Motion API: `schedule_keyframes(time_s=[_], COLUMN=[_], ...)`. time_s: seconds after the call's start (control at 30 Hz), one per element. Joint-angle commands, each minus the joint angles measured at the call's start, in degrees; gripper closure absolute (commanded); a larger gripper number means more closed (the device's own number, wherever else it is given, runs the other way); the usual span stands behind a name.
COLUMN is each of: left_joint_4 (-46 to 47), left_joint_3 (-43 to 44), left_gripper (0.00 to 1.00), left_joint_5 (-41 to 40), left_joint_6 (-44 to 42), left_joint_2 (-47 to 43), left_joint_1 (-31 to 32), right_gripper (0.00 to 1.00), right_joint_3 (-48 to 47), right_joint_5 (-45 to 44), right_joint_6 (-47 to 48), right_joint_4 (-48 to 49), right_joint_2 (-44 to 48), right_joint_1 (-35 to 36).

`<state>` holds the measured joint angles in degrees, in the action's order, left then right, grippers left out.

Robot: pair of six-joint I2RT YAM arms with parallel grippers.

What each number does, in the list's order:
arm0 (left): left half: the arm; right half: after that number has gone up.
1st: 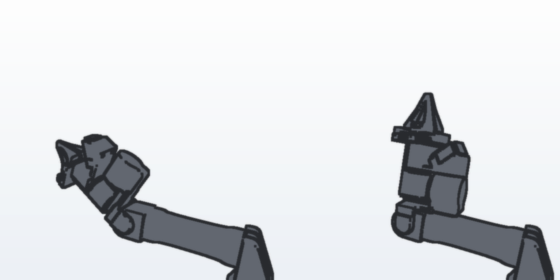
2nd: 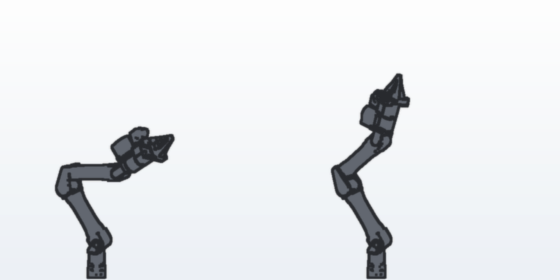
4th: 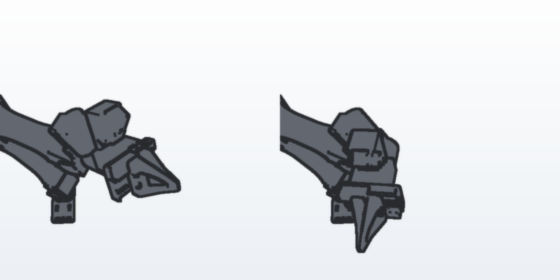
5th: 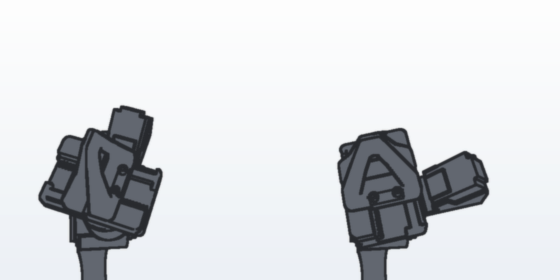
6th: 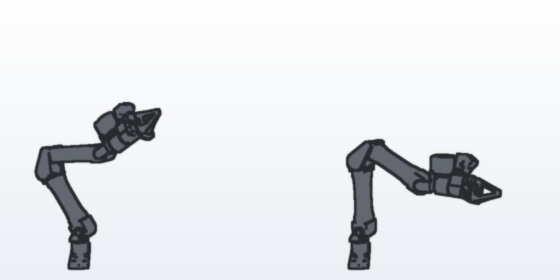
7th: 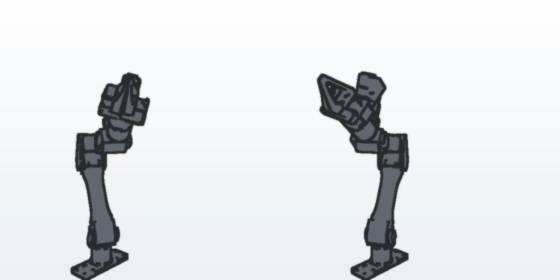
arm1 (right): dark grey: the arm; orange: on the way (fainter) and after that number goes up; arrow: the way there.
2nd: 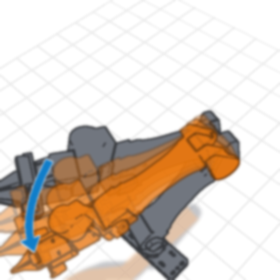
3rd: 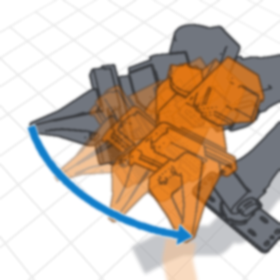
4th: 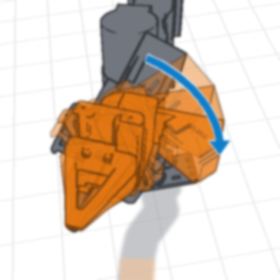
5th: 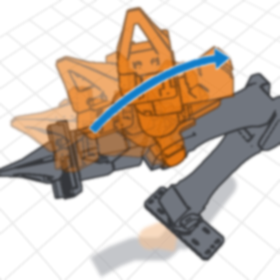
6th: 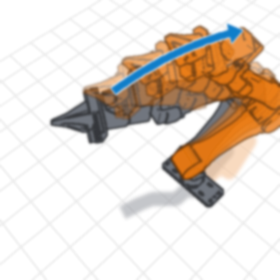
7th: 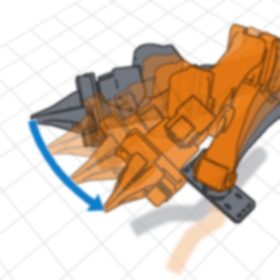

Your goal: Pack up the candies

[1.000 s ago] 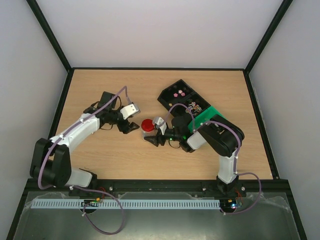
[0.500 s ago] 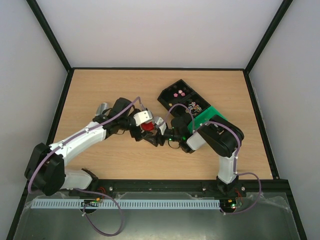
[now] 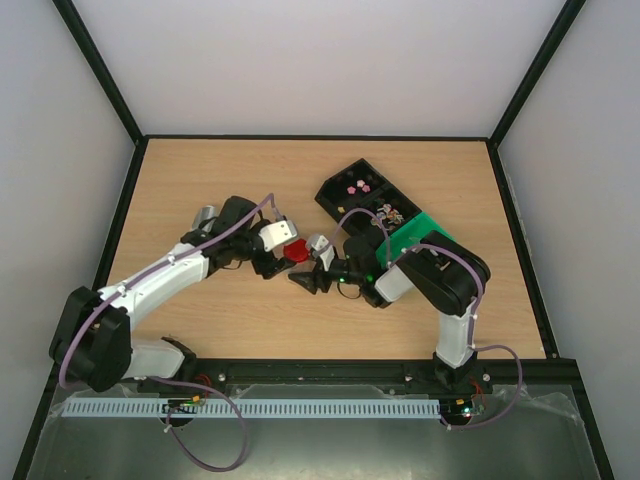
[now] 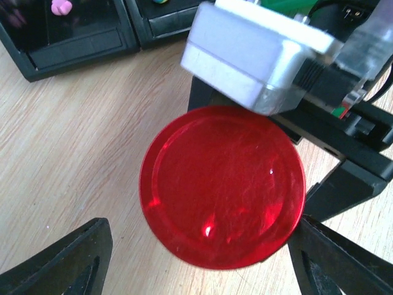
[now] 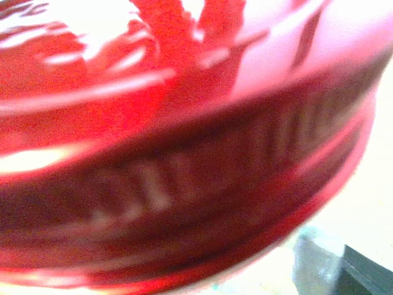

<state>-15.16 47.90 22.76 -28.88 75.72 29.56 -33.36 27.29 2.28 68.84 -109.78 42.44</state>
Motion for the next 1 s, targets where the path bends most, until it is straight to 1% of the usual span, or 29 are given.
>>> schedule_keyframes(time_s=[0.0,0.2,0.27,0.33,0.37,0.43,0.63,0.77,0.97], left_joint_4=[-1.65,-3.44,-6.74,-10.04,-10.33,-8.94,0.74,1.79,1.78], left_joint_3=[-0.93,-1.05,-0.89,-0.92,-1.01,-1.26,-1.82,-1.02,-1.02], left_gripper=[0.2,0.23,0.22,0.19,0.17,0.13,0.05,0.08,0.17], left_joint_5=[-5.26,-4.19,1.66,8.26,8.91,8.49,3.1,1.41,0.09], left_joint_6=[-2.75,-3.97,-7.39,-10.87,-10.82,-8.8,0.72,0.98,2.37], left_joint_2=[-0.86,-1.41,-2.79,-4.51,-5.11,-5.57,-3.48,-1.29,-0.08], left_joint_1=[-3.54,-6.98,-7.72,-7.03,-5.66,-3.4,1.57,3.62,3.19], right_gripper=[0.6,0.6,0.6,0.61,0.61,0.61,0.61,0.6,0.61], right_joint_3=[2.36,2.72,2.49,2.3,2.18,1.99,1.91,2.05,2.23], right_joint_5=[2.06,1.9,1.5,1.01,0.68,-0.25,-0.09,0.13,1.03], right_joint_6=[1.17,1.03,0.82,0.6,0.55,0.34,0.02,0.16,0.99], right_joint_4=[-1.77,-1.78,-1.91,-2.07,-2.12,-2.09,-2.08,-2.14,-2.11], right_joint_2=[1.51,1.76,1.61,1.39,1.27,1.17,1.17,1.16,1.36], right_joint_1=[0.55,0.55,0.61,0.53,0.55,0.7,1.14,1.4,1.46])
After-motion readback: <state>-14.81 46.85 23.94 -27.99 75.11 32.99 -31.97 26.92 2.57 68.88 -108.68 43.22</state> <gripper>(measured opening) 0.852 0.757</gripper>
